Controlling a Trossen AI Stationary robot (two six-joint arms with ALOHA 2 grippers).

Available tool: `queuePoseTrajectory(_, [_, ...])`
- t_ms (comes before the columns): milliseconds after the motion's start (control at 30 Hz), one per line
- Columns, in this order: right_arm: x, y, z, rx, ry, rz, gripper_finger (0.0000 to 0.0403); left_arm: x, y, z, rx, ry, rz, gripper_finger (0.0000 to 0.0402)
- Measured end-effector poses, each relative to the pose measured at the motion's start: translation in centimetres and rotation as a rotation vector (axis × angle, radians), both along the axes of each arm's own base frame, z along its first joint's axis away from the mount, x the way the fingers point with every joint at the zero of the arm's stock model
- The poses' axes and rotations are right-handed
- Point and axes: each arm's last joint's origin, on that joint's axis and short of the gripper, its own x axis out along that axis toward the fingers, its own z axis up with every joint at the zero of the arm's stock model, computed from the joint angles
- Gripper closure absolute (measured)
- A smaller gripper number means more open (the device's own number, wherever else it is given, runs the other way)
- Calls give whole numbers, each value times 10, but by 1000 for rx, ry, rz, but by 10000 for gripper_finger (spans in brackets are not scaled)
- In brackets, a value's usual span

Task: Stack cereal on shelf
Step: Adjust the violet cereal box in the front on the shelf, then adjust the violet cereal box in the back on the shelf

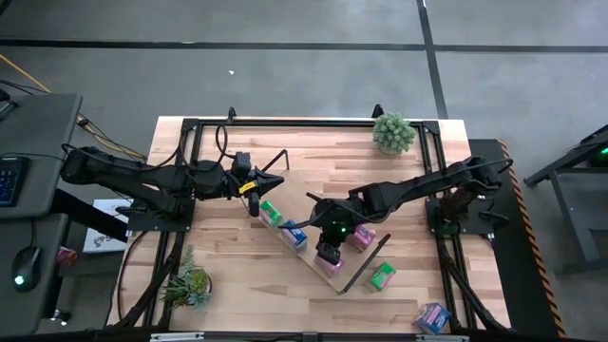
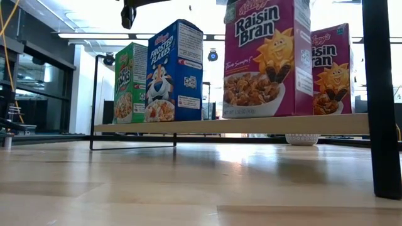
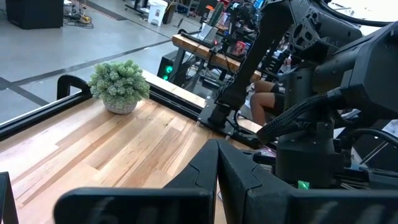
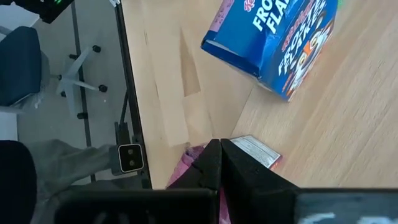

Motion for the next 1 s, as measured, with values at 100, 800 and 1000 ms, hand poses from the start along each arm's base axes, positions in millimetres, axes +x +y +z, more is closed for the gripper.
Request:
queuePoseTrajectory(100, [0,0,0,1,0,1,403,0,0,0,0,0,0,401])
queuePoseTrajectory(800, [-4,2,6,-26,-18,-10,403,0,0,0,2,2,6,401])
queuePoseTrajectory(1000, [-40,-13,36,-168,13,-116,403,0,0,0,2,3,7,401])
